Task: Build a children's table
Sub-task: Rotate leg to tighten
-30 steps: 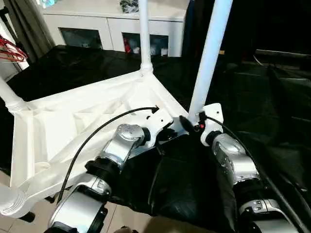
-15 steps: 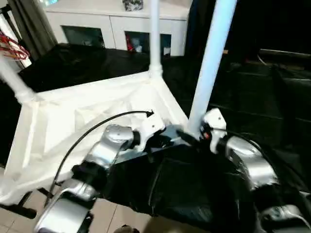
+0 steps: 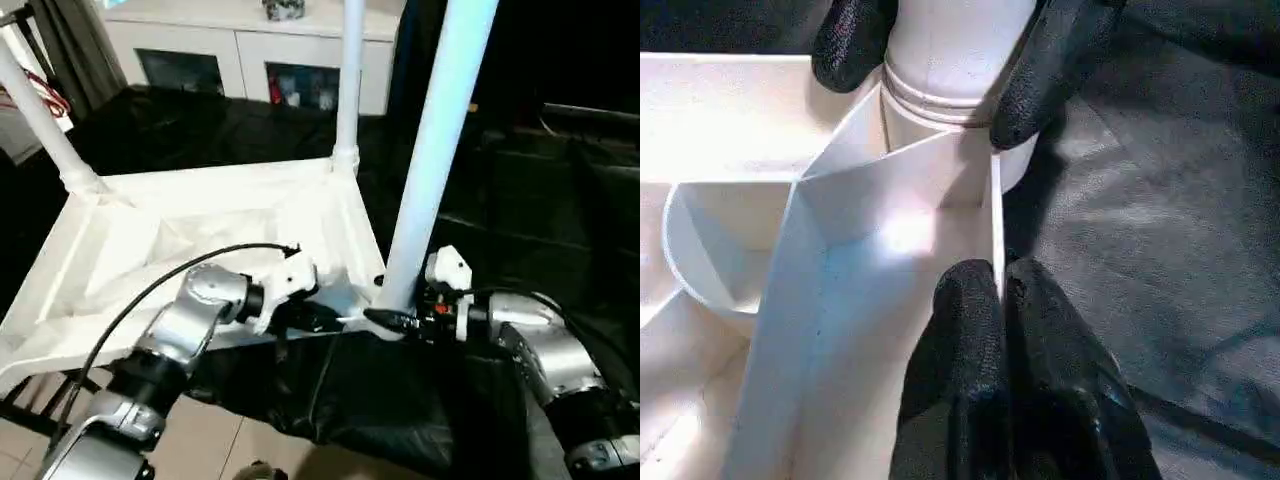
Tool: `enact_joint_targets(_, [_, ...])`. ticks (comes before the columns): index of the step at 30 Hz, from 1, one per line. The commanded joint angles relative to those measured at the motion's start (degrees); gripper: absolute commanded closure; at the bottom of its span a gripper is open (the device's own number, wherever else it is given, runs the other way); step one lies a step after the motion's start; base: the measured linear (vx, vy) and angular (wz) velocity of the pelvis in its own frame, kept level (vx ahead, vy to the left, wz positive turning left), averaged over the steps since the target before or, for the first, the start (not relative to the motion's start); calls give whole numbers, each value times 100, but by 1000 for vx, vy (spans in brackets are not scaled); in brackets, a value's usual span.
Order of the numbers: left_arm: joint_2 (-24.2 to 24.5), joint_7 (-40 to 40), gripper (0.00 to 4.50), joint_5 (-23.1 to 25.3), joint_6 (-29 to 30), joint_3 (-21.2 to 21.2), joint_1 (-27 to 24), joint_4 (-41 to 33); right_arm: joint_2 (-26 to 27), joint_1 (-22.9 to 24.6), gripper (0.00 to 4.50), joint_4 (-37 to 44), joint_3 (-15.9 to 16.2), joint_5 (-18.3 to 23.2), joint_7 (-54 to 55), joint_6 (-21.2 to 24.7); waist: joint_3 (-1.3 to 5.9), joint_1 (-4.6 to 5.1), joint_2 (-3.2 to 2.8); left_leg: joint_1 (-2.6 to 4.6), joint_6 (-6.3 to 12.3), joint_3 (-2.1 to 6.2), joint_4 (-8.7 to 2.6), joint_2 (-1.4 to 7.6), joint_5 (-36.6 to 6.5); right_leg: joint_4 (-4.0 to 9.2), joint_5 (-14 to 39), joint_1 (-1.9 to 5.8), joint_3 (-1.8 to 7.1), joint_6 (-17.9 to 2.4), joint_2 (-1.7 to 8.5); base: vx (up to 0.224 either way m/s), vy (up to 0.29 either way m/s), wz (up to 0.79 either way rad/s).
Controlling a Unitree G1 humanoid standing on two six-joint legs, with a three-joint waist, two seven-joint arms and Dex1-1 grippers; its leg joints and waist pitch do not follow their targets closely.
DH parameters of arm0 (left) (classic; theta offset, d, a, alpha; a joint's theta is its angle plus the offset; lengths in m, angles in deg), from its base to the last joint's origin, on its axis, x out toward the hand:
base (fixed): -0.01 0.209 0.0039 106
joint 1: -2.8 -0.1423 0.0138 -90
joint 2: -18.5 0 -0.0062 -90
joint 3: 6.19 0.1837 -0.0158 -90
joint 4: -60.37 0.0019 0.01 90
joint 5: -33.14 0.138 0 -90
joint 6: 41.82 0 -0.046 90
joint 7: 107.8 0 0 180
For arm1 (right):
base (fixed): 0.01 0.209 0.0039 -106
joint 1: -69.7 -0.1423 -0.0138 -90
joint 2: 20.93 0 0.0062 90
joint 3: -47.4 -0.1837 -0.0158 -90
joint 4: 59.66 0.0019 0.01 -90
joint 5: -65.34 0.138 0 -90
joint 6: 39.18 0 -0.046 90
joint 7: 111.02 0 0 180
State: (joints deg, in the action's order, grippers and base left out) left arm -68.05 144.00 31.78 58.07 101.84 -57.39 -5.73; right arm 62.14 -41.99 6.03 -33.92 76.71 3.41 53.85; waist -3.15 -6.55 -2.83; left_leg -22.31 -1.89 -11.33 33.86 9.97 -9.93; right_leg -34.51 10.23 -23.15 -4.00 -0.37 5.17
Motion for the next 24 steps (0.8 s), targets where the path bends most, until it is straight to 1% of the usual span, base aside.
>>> enact_joint_targets(1, [41, 324, 450, -297, -35, 13, -13, -326, -149, 40, 187, 71, -29, -16, -41, 86, 400, -6, 136, 113, 515, 143, -374, 358, -1063, 389, 1356, 249, 257, -1310, 399, 0, 0, 0])
enact_joint_targets(3, [53, 313, 450, -298, -19, 13, -34, -355, -151, 49, 189, 85, -16, -11, -64, 99, 402, -9, 145, 112, 497, 145, -375, 358, -1053, 389, 1386, 250, 262, -1274, 398, 0, 0, 0])
enact_joint_targets(5, [20, 176, 450, -256, -2, -4, -31, -327, -116, 69, 189, 90, -3, -24, -53, 105, 402, -10, 175, 106, 503, 142, -372, 353, -1010, 385, 1355, 252, 260, -1273, 398, 0, 0, 0])
enact_joint_targets(6, [-40, -25, 450, -188, 41, -31, -17, -293, -56, 82, 189, 70, -9, -54, 46, 153, 402, -13, 166, 108, 498, 145, -372, 351, -1010, 384, 1386, 251, 258, -1264, 399, 0, 0, 0])
enact_joint_targets(7, [-130, -292, 450, -97, 76, -68, 23, -212, 45, 74, 189, 2, -33, -115, 293, 257, 399, -3, 176, 113, 483, 147, -376, 354, -996, 386, 1387, 244, 261, -1262, 396, 0, 0, 0])
enact_joint_targets(8, [-199, -460, 450, -46, 93, -91, 58, -140, 118, 65, 189, -57, -47, -180, 482, 223, 399, -5, 185, 113, 472, 148, -375, 349, -993, 390, 1394, 243, 259, -1258, 395, 0, 0, 0])
enact_joint_targets(9, [-281, -638, 450, 2, 108, -109, 98, -64, 235, 40, 190, -152, -77, -243, 775, 170, 394, 12, 184, 109, 422, 155, -386, 349, -1009, 395, 1435, 236, 263, -1237, 399, 0, 0, 0])
enact_joint_targets(10, [-400, -901, 450, 72, 100, -140, 164, 61, 397, -22, 190, -311, -143, -322, 1200, 139, 396, 21, 185, 120, 403, 150, -383, 341, -1058, 411, 1487, 231, 263, -1227, 398, 0, 0, 0])
enact_joint_targets(11, [-478, -1085, 450, 117, 102, -156, 207, 135, 504, -63, 190, -414, -183, -366, 1498, 130, 385, 34, 190, 124, 328, 154, -395, 334, -1154, 434, 1633, 227, 264, -1192, 405, 0, 0, 0])
enact_joint_targets(12, [-609, -1330, 450, 160, 101, -185, 282, 265, 653, -133, 191, -569, -244, -411, 1873, 120, 385, 55, 210, 120, 265, 167, -408, 325, -1215, 441, 1755, 252, 257, -1145, 418, 0, 0, 0])
enact_joint_targets(13, [-710, -1531, 450, 205, 85, -202, 347, 377, 769, -189, 191, -688, -298, -429, 2130, 107, 383, 68, 207, 123, 242, 162, -407, 320, -1231, 450, 1806, 242, 258, -1120, 409, 0, 0, 0])
enact_joint_targets(14, [-853, -1839, 450, 313, 48, -192, 463, 581, 961, -298, 191, -895, -405, -441, 2579, 103, 379, 92, 177, 159, 175, 160, -406, 315, -1347, 473, 1922, 207, 264, -1103, 403, 0, 0, 0])
enact_joint_targets(15, [-949, -2049, 450, 391, 22, -183, 542, 719, 1093, -371, 191, -1034, -480, -449, 2887, 103, 384, 108, 188, 145, 135, 169, -408, 310, -1347, 472, 1929, 230, 263, -1086, 411, 0, 0, 0])
enact_joint_targets(16, [-1057, -2272, 450, 459, 12, -177, 625, 868, 1211, -449, 191, -1182, -524, -489, 3194, 80, 387, 118, 191, 142, 134, 166, -410, 307, -1294, 476, 1862, 231, 265, -1061, 407, 0, 0, 0])
enact_joint_targets(18, [-1302, -2784, 450, 558, 39, -205, 802, 1180, 1397, -610, 191, -1471, -501, -730, 3904, -18, 399, 129, 184, 145, 133, 160, -399, 298, -1224, 471, 1739, 232, 264, -1069, 404, 0, 0, 0])
enact_joint_targets(19, [-1302, -2784, 450, 558, 39, -205, 802, 1180, 1397, -610, 191, -1471, -501, -730, 3904, -18, 403, 127, 186, 146, 147, 156, -392, 291, -1203, 467, 1687, 232, 264, -1083, 400, 0, 0, 0])
enact_joint_targets(20, [-1455, -3163, 450, 645, 12, -220, 920, 1406, 1552, -724, 191, -1671, -515, -856, 4356, -5, 406, 121, 183, 125, 194, 162, -392, 298, -1148, 450, 1566, 257, 262, -1100, 405, 0, 0, 0])
enact_joint_targets(21, [-1575, -3501, 450, 760, -55, -205, 1031, 1621, 1724, -813, 191, -1824, -557, -900, 4622, -25, 404, 134, 171, 141, 214, 151, -390, 293, -1143, 456, 1500, 227, 265, -1124, 390, 0, 0, 0])
enact_joint_targets(22, [-1633, -3614, 450, 819, -104, -177, 1078, 1709, 1806, -839, 191, -1855, -521, -944, 4656, -69, 408, 123, 178, 164, 216, 144, -382, 285, -1194, 471, 1523, 222, 263, -1138, 388, 0, 0, 0])
enact_joint_targets(23, [-1663, -3661, 450, 850, -132, -156, 1099, 1748, 1846, -846, 156, -1859, -489, -973, 4656, -103, 413, 109, 180, 162, 224, 148, -378, 289, -1194, 463, 1502, 240, 261, -1151, 401, 0, 0, 0])
enact_joint_targets(24, [-1699, -3694, 450, 866, -199, -154, 1127, 1802, 1911, -847, 121, -1850, -491, -924, 4587, -124, 409, 96, 182, 137, 271, 151, -385, 301, -1175, 456, 1461, 255, 262, -1135, 407, 0, 0, 0])
